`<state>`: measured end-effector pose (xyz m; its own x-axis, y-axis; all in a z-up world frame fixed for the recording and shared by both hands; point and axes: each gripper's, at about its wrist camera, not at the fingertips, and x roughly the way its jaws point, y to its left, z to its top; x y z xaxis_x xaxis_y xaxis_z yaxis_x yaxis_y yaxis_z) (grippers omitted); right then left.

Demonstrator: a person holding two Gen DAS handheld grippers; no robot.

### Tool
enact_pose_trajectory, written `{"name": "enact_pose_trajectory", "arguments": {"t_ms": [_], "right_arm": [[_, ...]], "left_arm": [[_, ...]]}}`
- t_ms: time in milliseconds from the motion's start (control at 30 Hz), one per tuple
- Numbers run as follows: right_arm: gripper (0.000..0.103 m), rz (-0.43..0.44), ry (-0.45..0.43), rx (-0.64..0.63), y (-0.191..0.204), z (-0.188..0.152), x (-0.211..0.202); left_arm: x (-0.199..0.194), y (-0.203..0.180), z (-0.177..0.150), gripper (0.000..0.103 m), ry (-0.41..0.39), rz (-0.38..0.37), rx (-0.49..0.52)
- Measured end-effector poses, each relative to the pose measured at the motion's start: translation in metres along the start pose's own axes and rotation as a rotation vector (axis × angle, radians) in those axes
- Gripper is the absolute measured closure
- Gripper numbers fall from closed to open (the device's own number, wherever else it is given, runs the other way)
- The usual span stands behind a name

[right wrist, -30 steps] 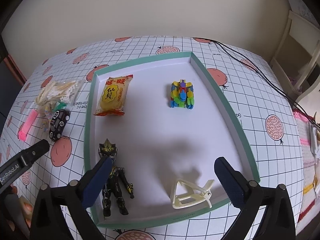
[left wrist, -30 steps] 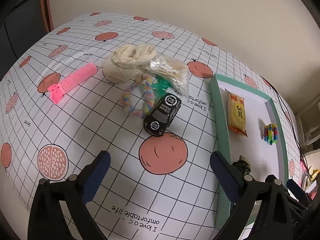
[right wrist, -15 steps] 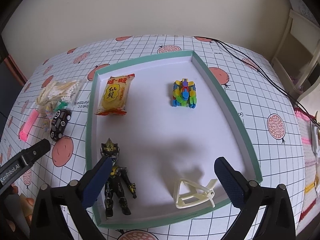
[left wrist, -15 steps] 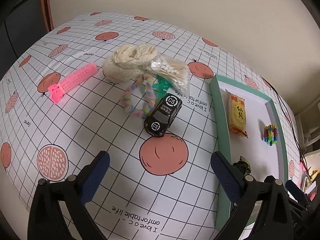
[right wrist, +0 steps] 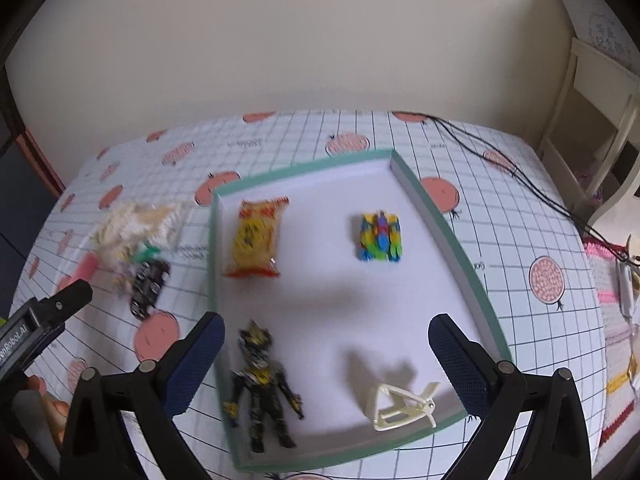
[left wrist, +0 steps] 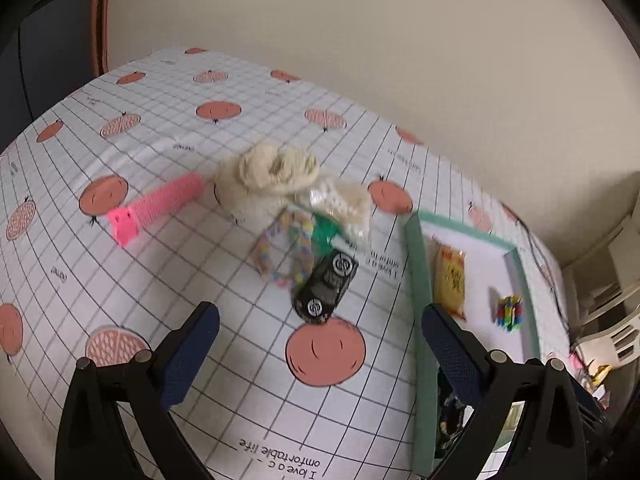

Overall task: Organize objects
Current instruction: 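Move both open tools back toward the remaining items beside the tray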

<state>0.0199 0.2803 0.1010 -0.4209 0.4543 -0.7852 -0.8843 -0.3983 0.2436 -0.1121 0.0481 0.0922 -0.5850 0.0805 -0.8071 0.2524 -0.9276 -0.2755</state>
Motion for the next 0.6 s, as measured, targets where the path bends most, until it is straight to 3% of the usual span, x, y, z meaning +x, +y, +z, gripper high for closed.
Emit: {"name": "enact_pose_trajectory", "arguments": {"t_ms": [267,600], "right_arm": [[0.0,0.116,0.042,0.013,0.041,0.028,-0.012],[0.0,0.158,0.075,-0.083,0.113,0.052,0.0]], "left_arm": [[-0.013,0.033,0.031,0.002,0.0,0.001,-0.058],[-0.017,0.046,0.068,0.002,0.041,0.039,-0.031]]}}
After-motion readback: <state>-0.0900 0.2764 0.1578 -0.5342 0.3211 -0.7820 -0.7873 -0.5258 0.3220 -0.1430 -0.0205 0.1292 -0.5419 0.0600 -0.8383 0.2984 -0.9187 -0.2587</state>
